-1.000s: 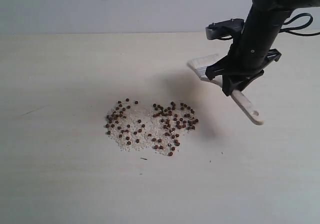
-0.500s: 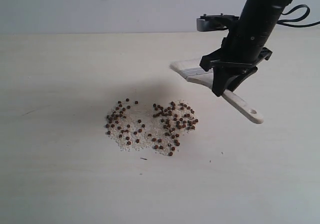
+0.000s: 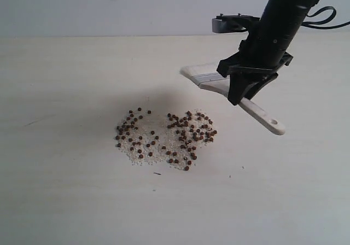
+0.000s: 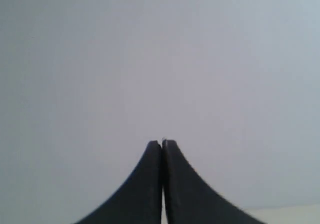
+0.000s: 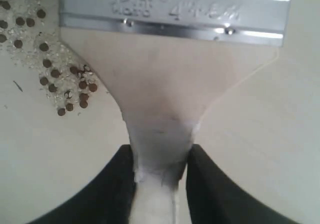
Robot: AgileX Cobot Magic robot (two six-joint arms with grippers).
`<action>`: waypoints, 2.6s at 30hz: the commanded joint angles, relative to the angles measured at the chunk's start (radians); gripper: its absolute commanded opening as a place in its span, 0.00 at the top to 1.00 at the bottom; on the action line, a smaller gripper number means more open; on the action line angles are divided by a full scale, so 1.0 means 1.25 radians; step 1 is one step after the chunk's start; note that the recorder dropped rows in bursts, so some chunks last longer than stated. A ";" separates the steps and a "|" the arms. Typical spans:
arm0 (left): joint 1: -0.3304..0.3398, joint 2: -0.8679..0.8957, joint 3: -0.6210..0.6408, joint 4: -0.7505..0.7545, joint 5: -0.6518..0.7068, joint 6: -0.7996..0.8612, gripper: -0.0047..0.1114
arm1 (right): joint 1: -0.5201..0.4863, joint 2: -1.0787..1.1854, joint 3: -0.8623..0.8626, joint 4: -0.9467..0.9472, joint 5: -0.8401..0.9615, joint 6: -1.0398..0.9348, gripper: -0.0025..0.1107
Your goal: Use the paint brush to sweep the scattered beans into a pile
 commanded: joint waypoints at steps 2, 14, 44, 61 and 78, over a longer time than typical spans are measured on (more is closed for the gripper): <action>-0.004 -0.005 -0.001 -0.002 -0.145 -0.116 0.96 | -0.003 -0.006 -0.008 0.014 0.000 -0.009 0.98; -0.004 0.246 -0.177 -0.105 -0.281 0.283 0.96 | -0.003 -0.006 -0.008 0.014 0.000 -0.010 0.98; -0.317 1.445 -0.661 0.326 -0.375 1.248 0.35 | -0.003 -0.008 -0.076 0.087 0.000 -0.067 0.98; -0.402 1.588 -0.809 0.290 -0.371 1.343 0.50 | -0.003 -0.006 -0.076 0.160 0.000 -0.092 0.98; -0.426 1.588 -0.860 0.285 -0.257 1.242 0.61 | -0.003 -0.006 -0.076 0.162 0.000 -0.112 0.98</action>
